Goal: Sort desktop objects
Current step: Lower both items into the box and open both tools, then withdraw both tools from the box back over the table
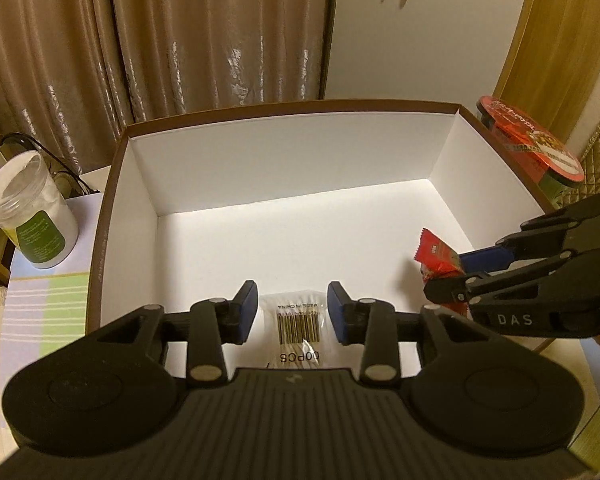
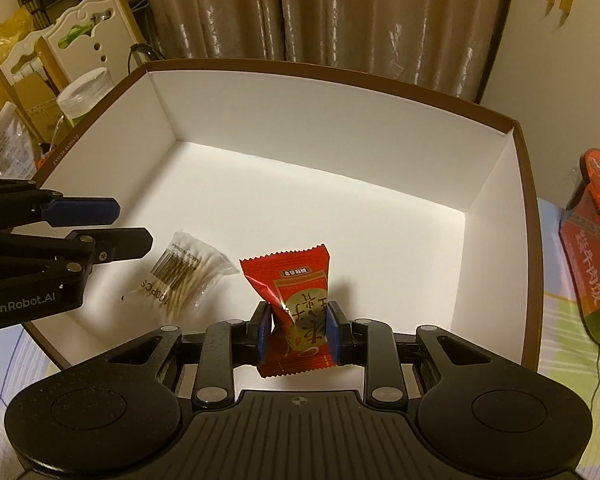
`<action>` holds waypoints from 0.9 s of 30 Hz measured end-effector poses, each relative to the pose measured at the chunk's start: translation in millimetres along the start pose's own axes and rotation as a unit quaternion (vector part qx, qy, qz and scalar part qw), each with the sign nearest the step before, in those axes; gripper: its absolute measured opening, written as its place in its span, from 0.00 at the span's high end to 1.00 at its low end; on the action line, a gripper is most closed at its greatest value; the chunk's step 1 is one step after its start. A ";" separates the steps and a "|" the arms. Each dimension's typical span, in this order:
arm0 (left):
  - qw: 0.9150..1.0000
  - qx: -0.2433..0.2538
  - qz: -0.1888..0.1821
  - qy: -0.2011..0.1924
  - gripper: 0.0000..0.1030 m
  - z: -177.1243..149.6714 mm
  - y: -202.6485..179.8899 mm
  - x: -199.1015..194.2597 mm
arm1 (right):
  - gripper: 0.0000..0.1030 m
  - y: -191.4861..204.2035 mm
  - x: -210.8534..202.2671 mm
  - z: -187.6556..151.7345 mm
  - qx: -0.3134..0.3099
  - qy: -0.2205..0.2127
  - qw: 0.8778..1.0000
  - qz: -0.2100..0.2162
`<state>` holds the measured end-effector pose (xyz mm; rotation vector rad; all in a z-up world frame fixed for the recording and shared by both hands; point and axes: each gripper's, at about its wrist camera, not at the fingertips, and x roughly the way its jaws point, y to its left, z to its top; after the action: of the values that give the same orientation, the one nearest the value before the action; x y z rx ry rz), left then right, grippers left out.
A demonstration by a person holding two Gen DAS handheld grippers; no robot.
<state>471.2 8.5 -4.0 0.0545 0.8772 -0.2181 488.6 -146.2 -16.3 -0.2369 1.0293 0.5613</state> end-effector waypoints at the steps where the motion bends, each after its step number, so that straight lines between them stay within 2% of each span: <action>1: 1.000 -0.001 0.000 0.000 0.68 -0.2 0.5 0.0 | 0.74 0.1 0.2 -0.1 0.000 -0.001 1.000 -0.001; 7: 1.000 -0.003 -0.001 -0.002 0.66 -1.2 1.4 -0.9 | 0.73 0.3 0.5 0.3 0.005 -0.008 1.000 -0.010; 9: 1.000 -0.003 -0.004 -0.003 0.66 -1.5 1.8 -1.4 | 0.41 0.8 -0.9 0.3 0.005 -0.014 1.000 -0.014; 10: 1.000 -0.003 -0.004 -0.003 0.66 -1.6 2.2 -2.0 | 0.31 1.0 -2.8 0.3 0.006 -0.021 1.000 -0.017; 24: 1.000 -0.005 -0.002 -0.026 0.66 -0.6 2.1 -30.6 | 0.31 12.1 -28.4 2.7 -0.015 -0.050 0.999 -0.013; 27: 0.999 -0.004 -0.002 -0.033 0.66 -0.4 1.2 -40.2 | 0.31 16.5 -46.9 0.6 -0.021 -0.067 0.997 -0.014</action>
<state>446.2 16.4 26.6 0.0375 0.8130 -0.2177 461.7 -147.5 25.5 -0.2473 0.8830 0.5656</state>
